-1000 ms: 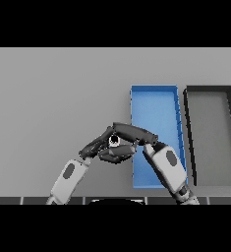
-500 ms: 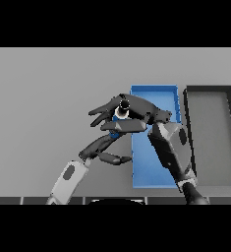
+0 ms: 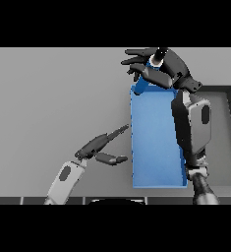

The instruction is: Pick up the blue pipe and place it into the blue bin.

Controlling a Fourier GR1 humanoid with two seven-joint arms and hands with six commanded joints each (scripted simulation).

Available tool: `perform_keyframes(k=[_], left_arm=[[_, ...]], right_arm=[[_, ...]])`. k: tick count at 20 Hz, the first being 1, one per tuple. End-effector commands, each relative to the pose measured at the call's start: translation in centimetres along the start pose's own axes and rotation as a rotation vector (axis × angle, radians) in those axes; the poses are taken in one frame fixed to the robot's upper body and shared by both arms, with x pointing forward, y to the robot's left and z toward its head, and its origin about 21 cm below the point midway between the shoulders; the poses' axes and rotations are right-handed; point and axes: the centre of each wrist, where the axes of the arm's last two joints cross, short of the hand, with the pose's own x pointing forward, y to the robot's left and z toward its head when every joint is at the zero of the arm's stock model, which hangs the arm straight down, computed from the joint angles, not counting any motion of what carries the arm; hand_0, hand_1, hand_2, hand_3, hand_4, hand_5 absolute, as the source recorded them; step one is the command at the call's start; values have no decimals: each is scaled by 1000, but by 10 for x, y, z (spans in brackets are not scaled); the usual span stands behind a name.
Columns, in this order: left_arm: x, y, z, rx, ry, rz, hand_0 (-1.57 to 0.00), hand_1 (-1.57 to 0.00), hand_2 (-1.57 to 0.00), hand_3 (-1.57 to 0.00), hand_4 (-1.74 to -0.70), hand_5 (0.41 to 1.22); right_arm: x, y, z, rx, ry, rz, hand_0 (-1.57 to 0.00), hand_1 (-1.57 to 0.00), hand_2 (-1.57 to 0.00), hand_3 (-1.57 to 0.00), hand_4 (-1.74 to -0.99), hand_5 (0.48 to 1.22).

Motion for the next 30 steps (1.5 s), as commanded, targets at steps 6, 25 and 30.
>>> perform_keyframes(k=[6, 25, 30], left_arm=[[-4, 1, -1, 2, -10, -12, 1, 1, 1, 1, -941, 463], [-6, 4, 0, 35, -26, -68, 1, 1, 1, 1, -918, 489], [-5, 5, -3, 32, -20, -48, 1, 1, 1, 1, -924, 493]], right_arm=[[-42, -30, 29, -160, 210, 31, -1571, -1571, -1571, -1571, -1499, 1221], [-178, -32, 100, -432, 916, -106, -1571, -1571, -1571, -411, -1677, 1171], [-173, -31, 97, -501, 1031, -131, -693, -656, -631, -186, -1370, 1125]])
